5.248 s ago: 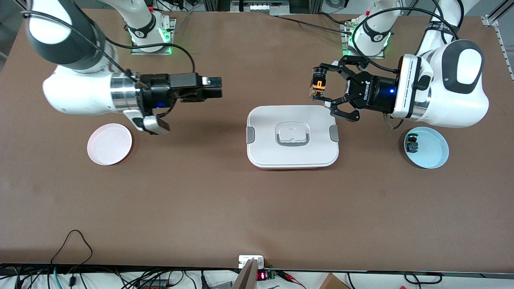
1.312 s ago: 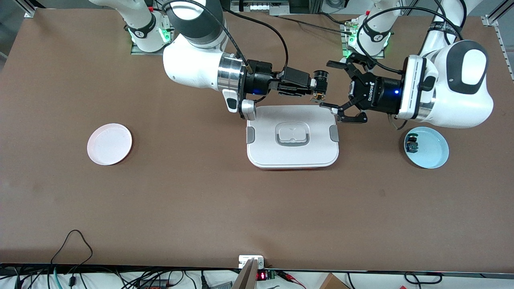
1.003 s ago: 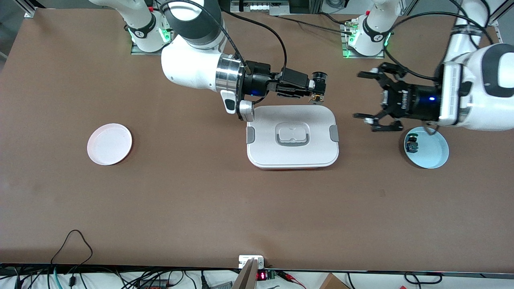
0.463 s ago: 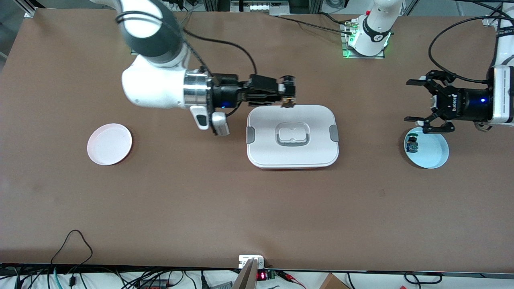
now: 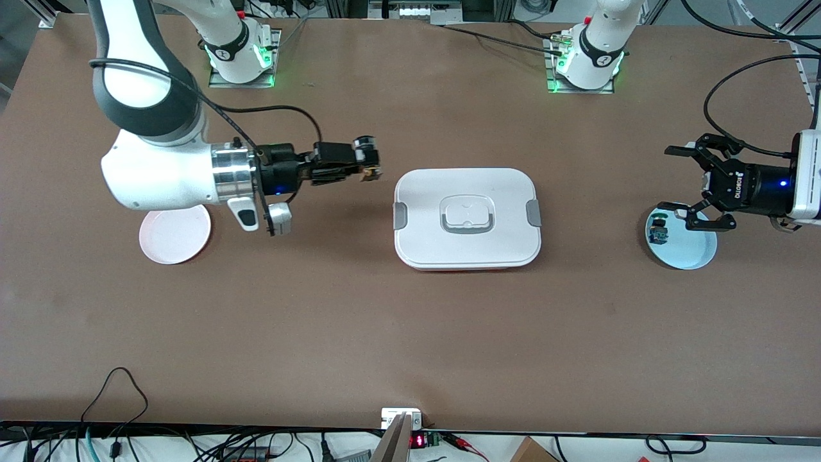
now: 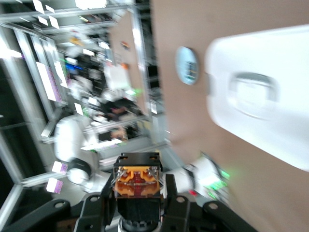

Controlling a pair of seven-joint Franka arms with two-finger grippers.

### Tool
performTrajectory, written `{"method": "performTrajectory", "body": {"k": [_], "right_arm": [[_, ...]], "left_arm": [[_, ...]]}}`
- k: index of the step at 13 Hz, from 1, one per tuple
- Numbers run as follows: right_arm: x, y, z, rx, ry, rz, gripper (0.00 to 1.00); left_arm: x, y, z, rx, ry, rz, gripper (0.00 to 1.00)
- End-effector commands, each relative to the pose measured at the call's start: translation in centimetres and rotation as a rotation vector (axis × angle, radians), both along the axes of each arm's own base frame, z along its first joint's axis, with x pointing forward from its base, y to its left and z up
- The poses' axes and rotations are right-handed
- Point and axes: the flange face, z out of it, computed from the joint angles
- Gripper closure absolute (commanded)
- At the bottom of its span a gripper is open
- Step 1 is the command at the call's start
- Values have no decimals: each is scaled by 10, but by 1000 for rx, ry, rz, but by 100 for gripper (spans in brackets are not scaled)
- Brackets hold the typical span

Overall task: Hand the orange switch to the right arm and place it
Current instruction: 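Carry the switch with the right gripper over the white plate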

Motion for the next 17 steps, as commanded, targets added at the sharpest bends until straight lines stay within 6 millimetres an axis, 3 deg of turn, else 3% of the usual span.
{"method": "performTrajectory", "body": {"k": [1, 3, 6, 8, 10, 13, 16, 17], "right_arm": [[-11, -36, -8, -142, -21, 84, 95], [-16, -49, -13, -293, -64, 147, 95], [-30, -71, -31, -469, -103, 244, 95], [-42, -100, -52, -570, -156, 346, 95], [-46, -121, -63, -707, -209, 463, 95], [-44, -156, -76, -845, -352, 699, 95], [-37, -217, -102, -805, -461, 776, 95], [-36, -234, -112, -804, -506, 821, 95]], "left_arm": [[-4, -4, 19, 164, -36, -11, 0], [-5, 15, 17, 242, -45, 102, 0], [-7, 56, 45, 374, -131, 328, 0], [-16, 67, 71, 440, -179, 374, 0], [-26, 76, 77, 546, -107, 439, 0], [-31, 64, 105, 845, 2, 555, 0], [-22, 38, 126, 1056, 102, 734, 0], [-19, 20, 135, 1121, 133, 793, 0]]}}
